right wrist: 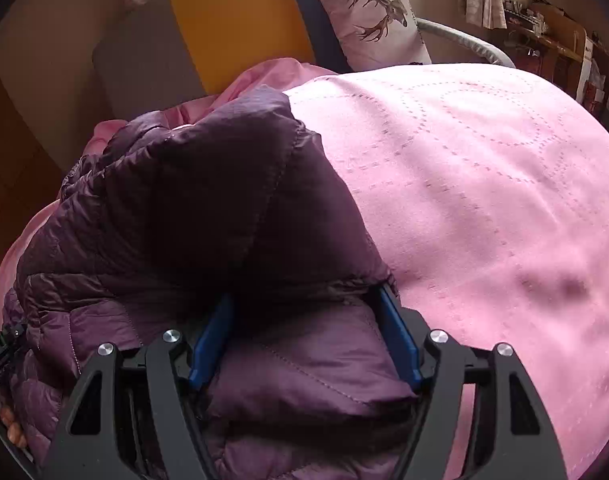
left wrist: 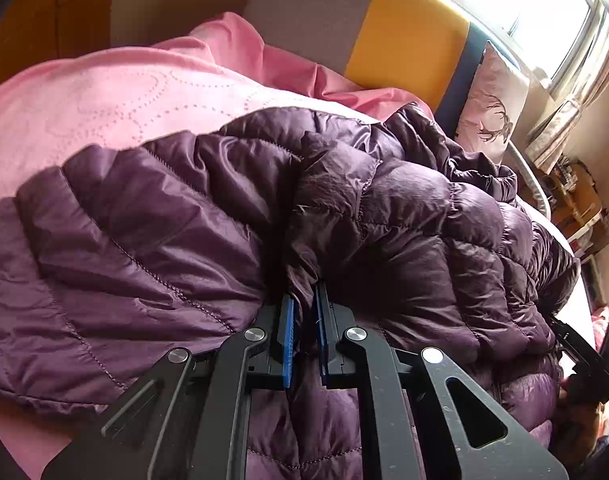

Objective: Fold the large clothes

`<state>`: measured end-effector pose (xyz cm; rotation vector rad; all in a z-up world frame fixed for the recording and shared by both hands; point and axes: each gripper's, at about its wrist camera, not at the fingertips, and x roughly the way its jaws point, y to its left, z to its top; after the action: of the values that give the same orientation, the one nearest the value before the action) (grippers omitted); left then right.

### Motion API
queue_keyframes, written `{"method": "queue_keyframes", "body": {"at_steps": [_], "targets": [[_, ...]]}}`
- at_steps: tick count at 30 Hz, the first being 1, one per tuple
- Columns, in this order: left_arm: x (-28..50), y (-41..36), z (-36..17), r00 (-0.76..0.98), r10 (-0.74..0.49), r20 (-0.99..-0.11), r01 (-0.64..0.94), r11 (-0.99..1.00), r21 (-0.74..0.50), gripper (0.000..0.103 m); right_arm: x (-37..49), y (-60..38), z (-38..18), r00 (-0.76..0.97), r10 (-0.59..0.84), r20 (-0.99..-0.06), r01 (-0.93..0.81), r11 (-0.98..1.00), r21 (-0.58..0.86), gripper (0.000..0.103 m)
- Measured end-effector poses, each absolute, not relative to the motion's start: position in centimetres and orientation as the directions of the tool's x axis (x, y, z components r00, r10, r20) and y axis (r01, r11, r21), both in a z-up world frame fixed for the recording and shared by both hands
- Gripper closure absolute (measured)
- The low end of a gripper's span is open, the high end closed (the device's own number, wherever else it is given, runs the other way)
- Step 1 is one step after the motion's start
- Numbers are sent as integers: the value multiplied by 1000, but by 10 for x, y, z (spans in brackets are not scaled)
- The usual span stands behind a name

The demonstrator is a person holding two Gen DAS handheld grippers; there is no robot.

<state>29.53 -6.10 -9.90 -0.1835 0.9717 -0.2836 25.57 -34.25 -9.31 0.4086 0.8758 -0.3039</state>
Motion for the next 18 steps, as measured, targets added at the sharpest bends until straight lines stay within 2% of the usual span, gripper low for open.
{"method": "queue_keyframes", "body": {"at_steps": [2, 4, 6, 8, 10, 13, 14, 16, 18], "targets": [[292, -60, -94, 542, -311, -781, 165, 950, -264, 95, 248, -343, -88, 590, -83, -803, 423, 879, 219, 34], [287, -59, -91, 551, -306, -777, 173, 952, -252, 95, 235, -351, -77, 613, 9, -790, 396, 861, 318, 34], [286, -57, -92, 554, -313, -772, 177, 950, -258, 95, 213, -368, -60, 679, 61, -732, 380, 824, 421, 35], [286, -54, -95, 548, -317, -774, 164, 948, -272, 95, 196, -384, -47, 692, 14, -722, 410, 816, 409, 37], [289, -48, -99, 528, -355, -771, 134, 932, -337, 95, 184, -387, -44, 661, -42, -749, 424, 845, 327, 37], [296, -23, -105, 484, -475, -735, 58, 855, -515, 95, 166, -381, -53, 619, 33, -784, 387, 856, 342, 35], [296, -23, -104, 479, -476, -737, 58, 855, -515, 95, 160, -380, -55, 629, 82, -773, 366, 846, 388, 34], [293, -30, -98, 491, -423, -762, 94, 895, -436, 95, 152, -387, -56, 669, 184, -720, 333, 792, 512, 25], [286, -41, -90, 511, -357, -782, 139, 932, -335, 97, 162, -402, -48, 712, 195, -675, 330, 755, 566, 22]]}}
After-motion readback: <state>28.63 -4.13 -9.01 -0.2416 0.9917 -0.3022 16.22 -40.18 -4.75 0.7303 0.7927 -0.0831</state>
